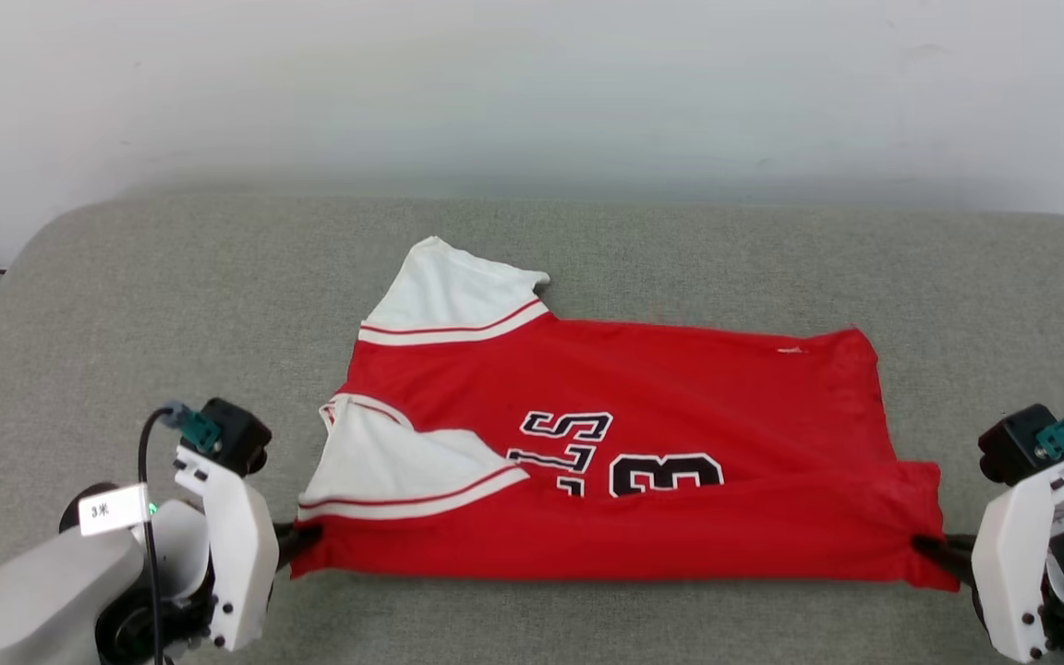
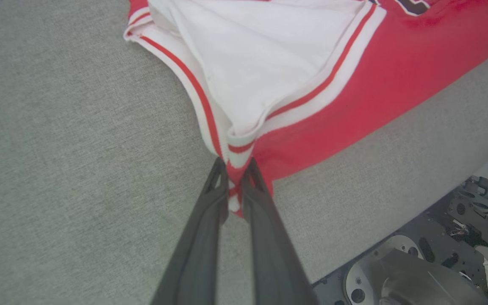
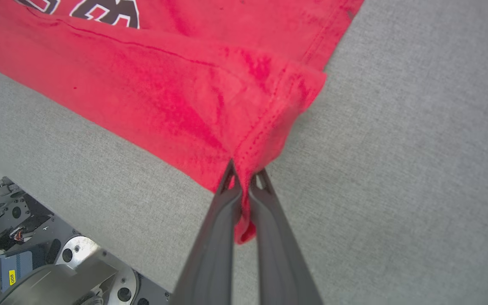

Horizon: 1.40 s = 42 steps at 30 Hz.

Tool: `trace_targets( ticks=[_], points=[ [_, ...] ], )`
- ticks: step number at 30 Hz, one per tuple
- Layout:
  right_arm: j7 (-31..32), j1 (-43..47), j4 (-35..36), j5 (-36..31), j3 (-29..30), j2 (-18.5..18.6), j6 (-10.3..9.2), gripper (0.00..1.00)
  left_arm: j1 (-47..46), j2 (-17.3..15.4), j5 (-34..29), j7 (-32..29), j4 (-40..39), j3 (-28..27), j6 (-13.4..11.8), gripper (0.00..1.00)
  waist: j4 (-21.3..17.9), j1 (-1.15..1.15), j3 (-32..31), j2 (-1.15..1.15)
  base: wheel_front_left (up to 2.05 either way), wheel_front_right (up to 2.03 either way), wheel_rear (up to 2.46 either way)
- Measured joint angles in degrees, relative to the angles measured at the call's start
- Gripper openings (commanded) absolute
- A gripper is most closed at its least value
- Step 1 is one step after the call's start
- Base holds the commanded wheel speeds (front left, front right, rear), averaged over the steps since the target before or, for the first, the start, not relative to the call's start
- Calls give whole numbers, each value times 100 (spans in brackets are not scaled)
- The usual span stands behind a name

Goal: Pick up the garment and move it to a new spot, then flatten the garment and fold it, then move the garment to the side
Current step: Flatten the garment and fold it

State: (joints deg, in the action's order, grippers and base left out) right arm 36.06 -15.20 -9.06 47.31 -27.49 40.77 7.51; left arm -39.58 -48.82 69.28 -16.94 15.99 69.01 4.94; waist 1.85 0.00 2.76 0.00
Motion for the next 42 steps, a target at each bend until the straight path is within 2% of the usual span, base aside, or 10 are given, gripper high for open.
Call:
trace_targets(
  ticks=[10,15,21,22,23,24,33,37,42],
  points=[
    [348,722,365,-75,447,19,1,0,610,-327,170,86,-559,84,-331,0,-43,0,10,0,0,0,0],
    [466,840,278,-243,583,-165,1,0,734,-276,246,111,-472,99,-366,0,-33,0,175,0,0,0,0],
    [404,850,-69,-422,603,-477,0,0,770,-36,298,187,-37,118,-296,0,-18,0,349,0,0,0,0],
    [344,850,-120,-445,610,-524,0,12,770,-2,276,236,44,113,-296,24,-15,0,352,0,0,0,0],
    [290,851,-154,-445,617,-570,0,49,770,32,235,293,105,111,-294,82,-12,0,346,0,0,0,0],
    [188,856,-168,-445,641,-612,0,100,770,60,242,345,146,98,-276,100,-8,0,331,0,0,0,0],
    [-838,1010,13,-649,1061,-744,0,100,779,-125,126,794,110,-62,-219,100,-3,0,15,0,0,0,0],
    [-1466,1079,176,-1035,1371,-920,1,100,657,-214,-65,1160,24,-223,-390,100,-33,0,-70,0,0,0,0],
    [-2430,1082,380,-1752,1978,-1410,0,100,391,-218,-360,1635,68,-446,-673,100,-143,0,-89,0,0,0,0]
  ],
)
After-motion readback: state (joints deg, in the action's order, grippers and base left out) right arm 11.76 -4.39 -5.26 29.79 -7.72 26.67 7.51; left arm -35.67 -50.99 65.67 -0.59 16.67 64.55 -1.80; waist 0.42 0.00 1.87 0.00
